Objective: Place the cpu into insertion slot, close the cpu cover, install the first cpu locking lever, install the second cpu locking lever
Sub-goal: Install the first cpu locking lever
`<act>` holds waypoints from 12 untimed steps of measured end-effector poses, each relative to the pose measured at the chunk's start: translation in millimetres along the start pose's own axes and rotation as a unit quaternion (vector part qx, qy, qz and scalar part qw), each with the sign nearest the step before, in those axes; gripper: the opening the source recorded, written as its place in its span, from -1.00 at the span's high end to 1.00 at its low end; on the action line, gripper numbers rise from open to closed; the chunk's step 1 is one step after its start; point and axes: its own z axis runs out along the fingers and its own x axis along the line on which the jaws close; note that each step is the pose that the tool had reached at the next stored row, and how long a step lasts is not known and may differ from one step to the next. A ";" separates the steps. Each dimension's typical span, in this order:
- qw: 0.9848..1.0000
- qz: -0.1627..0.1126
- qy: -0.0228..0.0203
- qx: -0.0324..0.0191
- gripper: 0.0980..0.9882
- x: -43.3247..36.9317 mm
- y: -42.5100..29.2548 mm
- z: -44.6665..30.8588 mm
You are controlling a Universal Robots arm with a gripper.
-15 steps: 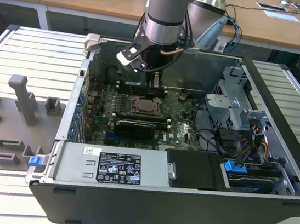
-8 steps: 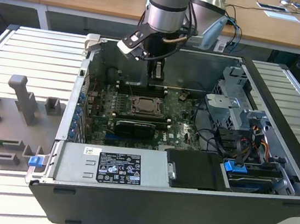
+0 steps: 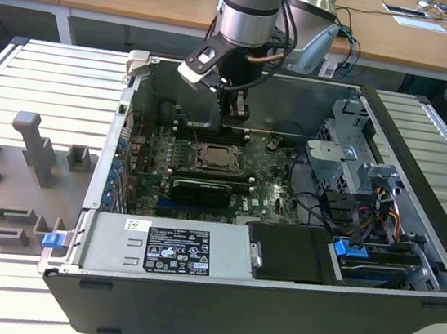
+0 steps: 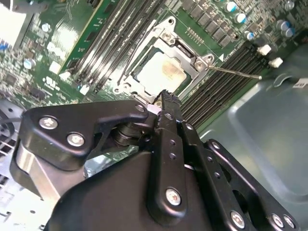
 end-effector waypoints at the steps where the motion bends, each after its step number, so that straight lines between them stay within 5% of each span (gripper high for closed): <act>1: 1.000 -0.004 0.000 0.000 0.98 0.0 0.0 0.0; 12: 0.999 -0.036 0.000 0.000 0.98 0.0 0.0 0.0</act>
